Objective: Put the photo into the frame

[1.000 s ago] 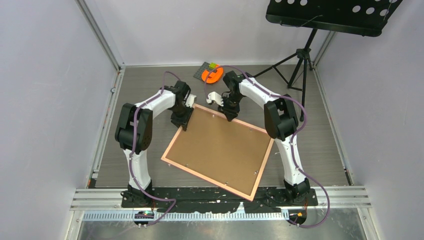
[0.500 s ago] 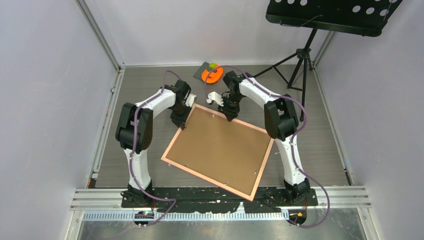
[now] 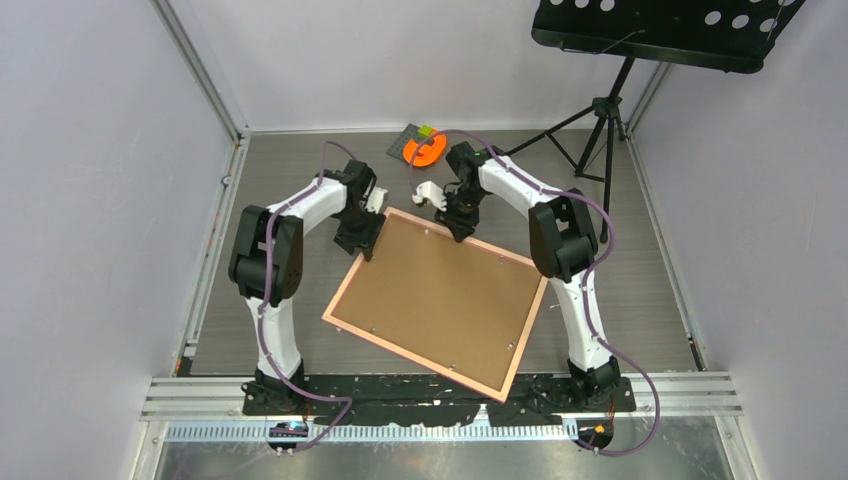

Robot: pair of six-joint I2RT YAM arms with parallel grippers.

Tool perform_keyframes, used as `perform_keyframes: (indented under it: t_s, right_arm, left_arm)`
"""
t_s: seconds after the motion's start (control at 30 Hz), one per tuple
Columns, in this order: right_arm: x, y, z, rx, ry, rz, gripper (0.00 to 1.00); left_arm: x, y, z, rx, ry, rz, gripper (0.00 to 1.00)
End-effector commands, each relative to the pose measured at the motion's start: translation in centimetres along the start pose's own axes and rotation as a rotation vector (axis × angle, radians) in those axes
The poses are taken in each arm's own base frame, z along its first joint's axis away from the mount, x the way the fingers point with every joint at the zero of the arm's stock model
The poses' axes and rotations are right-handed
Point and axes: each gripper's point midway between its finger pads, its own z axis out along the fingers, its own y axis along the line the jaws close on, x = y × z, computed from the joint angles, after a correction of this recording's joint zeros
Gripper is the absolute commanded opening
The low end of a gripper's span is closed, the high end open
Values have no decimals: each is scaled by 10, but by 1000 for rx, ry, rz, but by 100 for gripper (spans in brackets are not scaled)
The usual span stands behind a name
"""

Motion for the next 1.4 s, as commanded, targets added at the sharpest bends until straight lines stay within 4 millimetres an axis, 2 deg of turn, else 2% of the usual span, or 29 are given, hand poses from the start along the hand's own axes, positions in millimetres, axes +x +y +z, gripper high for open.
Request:
perform_keyframes:
  t_s: [0.0, 0.17, 0.37, 0.43, 0.5, 0.53, 0.57, 0.6, 0.63, 0.67, 0.7, 0.73, 0.77, 0.87, 0.9, 0.93, 0.97, 1.03, 1.13, 1.17, 1.2, 1.23, 1.27, 1.3, 1.33, 1.37]
  right_arm:
    - [-37, -22, -19, 113, -81, -64, 6]
    - [-50, -36, -18, 145, -90, -87, 6]
    - [-76, -53, -20, 194, -110, -135, 6]
    - [-81, -55, -16, 213, -109, -134, 11]
    - [-86, -60, -15, 242, -117, -114, 21]
    - [-87, -62, -16, 257, -119, -99, 30]
    - [-91, -66, -18, 282, -136, -70, 35]
    - [-90, -69, -20, 304, -132, -54, 45]
    - [-92, -71, -23, 327, -144, -23, 49]
    - [-95, -77, -32, 372, -155, -14, 55]
    - [-92, -75, -31, 377, -155, 27, 58]
    - [-95, -81, -43, 427, -167, 41, 64]
    - [-92, -79, -45, 435, -169, 85, 65]
    - [-91, -82, -75, 510, -196, 173, 72]
    - [-84, -79, -75, 511, -189, 221, 74]
    - [-83, -78, -91, 533, -212, 258, 75]
    - [-77, -74, -90, 524, -206, 283, 77]
    - [-63, -67, -107, 534, -224, 352, 79]
    - [-40, -46, -125, 529, -237, 448, 80]
    - [-34, -42, -141, 549, -257, 470, 81]
    - [-22, -33, -135, 532, -241, 509, 81]
    - [-15, -28, -147, 549, -256, 529, 81]
    - [0, -18, -139, 530, -234, 565, 81]
    - [6, -14, -152, 553, -250, 584, 81]
    - [22, -4, -142, 535, -223, 625, 81]
    - [29, -1, -154, 559, -239, 644, 80]
  left_arm:
    - [5, 3, -18, 58, -33, -37, 47]
    - [18, -1, -19, 116, -12, -72, 32]
    - [36, -13, -11, 184, 40, -119, 24]
    - [39, -13, -9, 198, 44, -138, 22]
    - [41, -13, -8, 211, 41, -163, 17]
    - [42, -13, -8, 220, 39, -180, 11]
    - [43, -13, -8, 230, 34, -198, 5]
    - [43, -12, -8, 235, 30, -216, 0]
    - [43, -11, -8, 240, 21, -229, 0]
    - [44, -11, -7, 244, 17, -243, 0]
    - [44, -10, -7, 248, 11, -258, 0]
    - [43, -11, -8, 254, 1, -268, 0]
    - [43, -11, -7, 260, -1, -279, 0]
    - [45, -15, -6, 278, -8, -307, 0]
    - [45, -15, -6, 281, -13, -313, 0]
    - [46, -16, -6, 286, -13, -321, 0]
    - [46, -17, -6, 297, -16, -327, 0]
    - [47, -19, -5, 311, -14, -341, 0]
    - [47, -20, -3, 333, -21, -362, 0]
    - [48, -21, -3, 339, -20, -368, 0]
    - [48, -21, -3, 344, -22, -372, 0]
    - [48, -21, -3, 348, -22, -375, 0]
    - [48, -22, -3, 351, -25, -376, 0]
    - [48, -22, -4, 352, -27, -376, 0]
    - [48, -21, -5, 353, -32, -376, 0]
    - [47, -21, -6, 352, -39, -376, 0]
